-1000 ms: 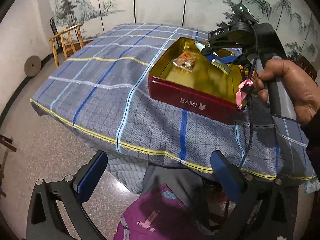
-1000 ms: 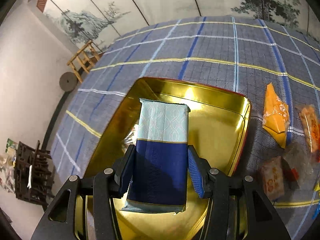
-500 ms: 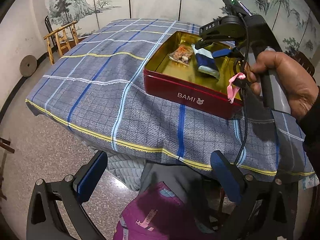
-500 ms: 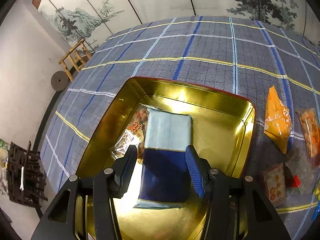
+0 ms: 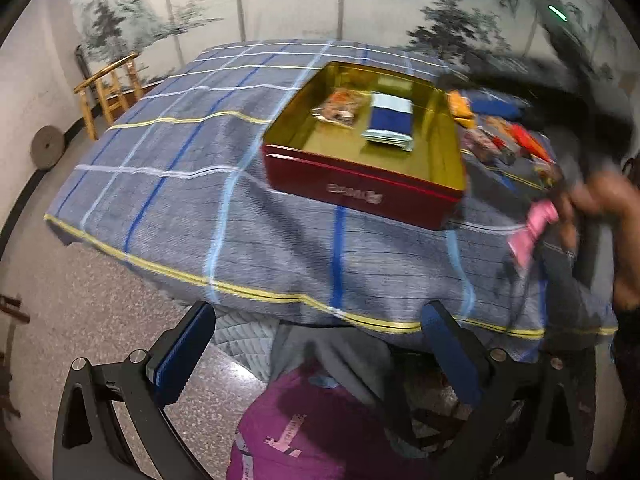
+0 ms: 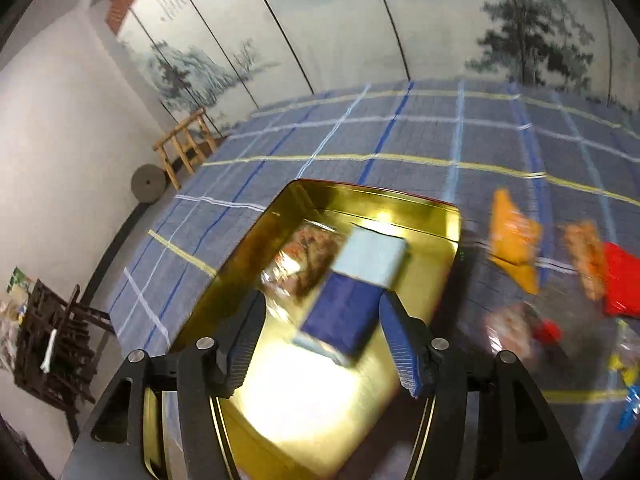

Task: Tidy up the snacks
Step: 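Withdraw the right tool and move the left tool to the pink-wrapped cake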

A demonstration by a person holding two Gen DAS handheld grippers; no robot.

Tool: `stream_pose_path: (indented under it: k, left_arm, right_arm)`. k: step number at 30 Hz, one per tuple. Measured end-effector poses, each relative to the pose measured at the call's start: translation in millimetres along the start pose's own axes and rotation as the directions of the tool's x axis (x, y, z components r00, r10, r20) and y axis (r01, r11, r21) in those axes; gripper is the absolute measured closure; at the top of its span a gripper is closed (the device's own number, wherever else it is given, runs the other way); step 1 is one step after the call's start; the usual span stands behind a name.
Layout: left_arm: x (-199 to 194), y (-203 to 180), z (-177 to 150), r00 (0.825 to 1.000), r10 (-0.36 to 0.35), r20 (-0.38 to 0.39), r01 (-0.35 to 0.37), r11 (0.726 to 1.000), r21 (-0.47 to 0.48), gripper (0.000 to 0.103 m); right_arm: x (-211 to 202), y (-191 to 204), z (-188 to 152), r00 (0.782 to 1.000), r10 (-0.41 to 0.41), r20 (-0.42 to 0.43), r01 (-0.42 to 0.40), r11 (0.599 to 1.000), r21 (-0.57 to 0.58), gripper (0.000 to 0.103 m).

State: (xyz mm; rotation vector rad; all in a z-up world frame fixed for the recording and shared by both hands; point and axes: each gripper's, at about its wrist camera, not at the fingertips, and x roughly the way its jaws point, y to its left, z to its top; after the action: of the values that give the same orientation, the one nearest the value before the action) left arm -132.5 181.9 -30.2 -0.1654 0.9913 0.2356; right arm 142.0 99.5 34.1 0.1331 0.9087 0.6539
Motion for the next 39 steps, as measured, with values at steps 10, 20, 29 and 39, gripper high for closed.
stream_pose_path:
  k: [10, 20, 29, 39]
  left_arm:
    - [-10, -68, 16, 0.981, -0.193, -0.003, 0.187, 0.944, 0.272, 0.001]
    - [29, -159, 102, 0.937, -0.314, -0.151, 0.345, 0.897, 0.276, 0.020]
    - [114, -192, 153, 0.940, -0.191, -0.284, 0.244, 0.955, 0.167, 0.048]
    - [159, -201, 182, 0.945, -0.081, -0.316, 0.132, 0.981, 0.145, 0.059]
  right_arm:
    - [-114, -123, -77, 0.913, -0.396, 0.094, 0.398, 0.917, -0.004, 0.032]
    - [-157, -217, -104, 0.871, -0.482, 0.097, 0.467, 0.873, 0.141, 0.031]
    - [-165, -236, -103, 0.883, -0.444, 0.151, 0.424, 0.894, 0.146, 0.030]
    - [-171, -262, -103, 0.897, -0.403, 0.183, 0.368, 0.909, 0.197, 0.027]
